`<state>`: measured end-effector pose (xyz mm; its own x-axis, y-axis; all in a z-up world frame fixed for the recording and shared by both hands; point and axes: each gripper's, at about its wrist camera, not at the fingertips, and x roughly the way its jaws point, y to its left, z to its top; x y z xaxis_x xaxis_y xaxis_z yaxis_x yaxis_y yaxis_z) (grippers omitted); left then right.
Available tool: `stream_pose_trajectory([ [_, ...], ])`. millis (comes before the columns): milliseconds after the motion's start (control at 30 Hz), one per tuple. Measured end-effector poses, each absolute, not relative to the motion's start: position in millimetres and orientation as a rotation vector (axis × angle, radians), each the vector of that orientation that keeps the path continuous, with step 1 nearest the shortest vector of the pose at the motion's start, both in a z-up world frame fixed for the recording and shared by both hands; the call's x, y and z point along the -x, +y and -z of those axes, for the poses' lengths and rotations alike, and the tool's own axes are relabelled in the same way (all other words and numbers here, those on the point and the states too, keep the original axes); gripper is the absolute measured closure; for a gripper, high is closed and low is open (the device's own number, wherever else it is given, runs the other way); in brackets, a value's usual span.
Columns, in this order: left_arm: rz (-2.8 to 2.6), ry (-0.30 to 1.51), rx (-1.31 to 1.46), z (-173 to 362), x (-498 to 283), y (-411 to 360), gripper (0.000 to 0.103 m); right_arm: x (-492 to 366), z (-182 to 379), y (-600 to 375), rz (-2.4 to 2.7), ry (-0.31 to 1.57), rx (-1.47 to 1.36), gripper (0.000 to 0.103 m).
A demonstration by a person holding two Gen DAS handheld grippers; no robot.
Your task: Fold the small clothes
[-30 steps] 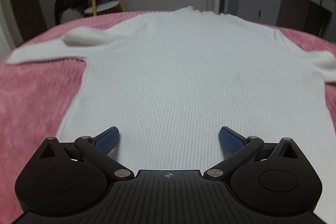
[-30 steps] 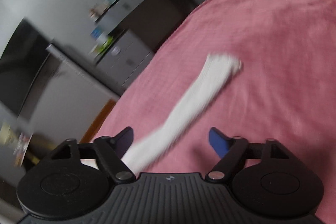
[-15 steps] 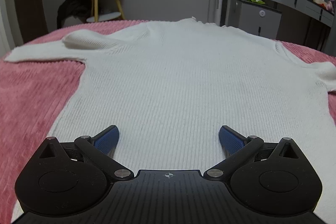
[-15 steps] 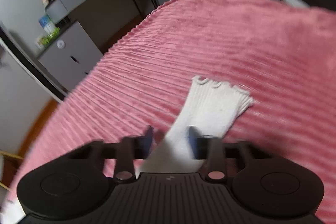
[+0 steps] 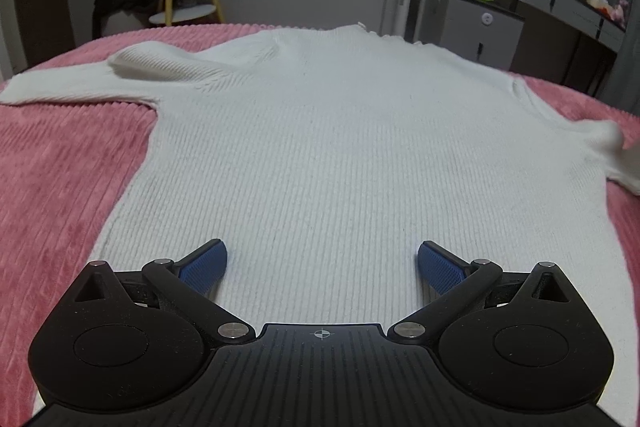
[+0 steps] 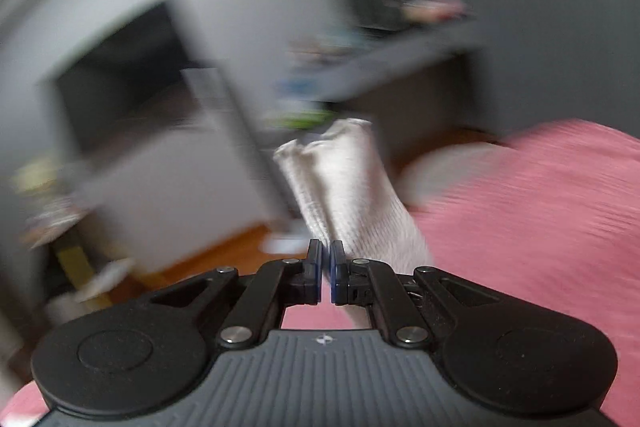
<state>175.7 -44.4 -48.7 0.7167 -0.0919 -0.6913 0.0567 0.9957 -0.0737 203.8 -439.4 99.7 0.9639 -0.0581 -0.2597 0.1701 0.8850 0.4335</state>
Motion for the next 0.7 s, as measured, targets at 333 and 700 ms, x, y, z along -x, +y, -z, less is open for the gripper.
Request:
stream_pose_trajectory([
  [333, 0.175, 0.707, 0.289, 15.8, -204.4, 4.2, 0.000, -183.5, -42.6, -329.9, -0.010, 0.387, -0.498, 0.032],
  [700, 0.432, 0.910, 0.441, 32.0, -339.8, -34.1, 0.032, -146.3, 51.0, -389.8, 0.196, 0.535, -0.839, 0.061],
])
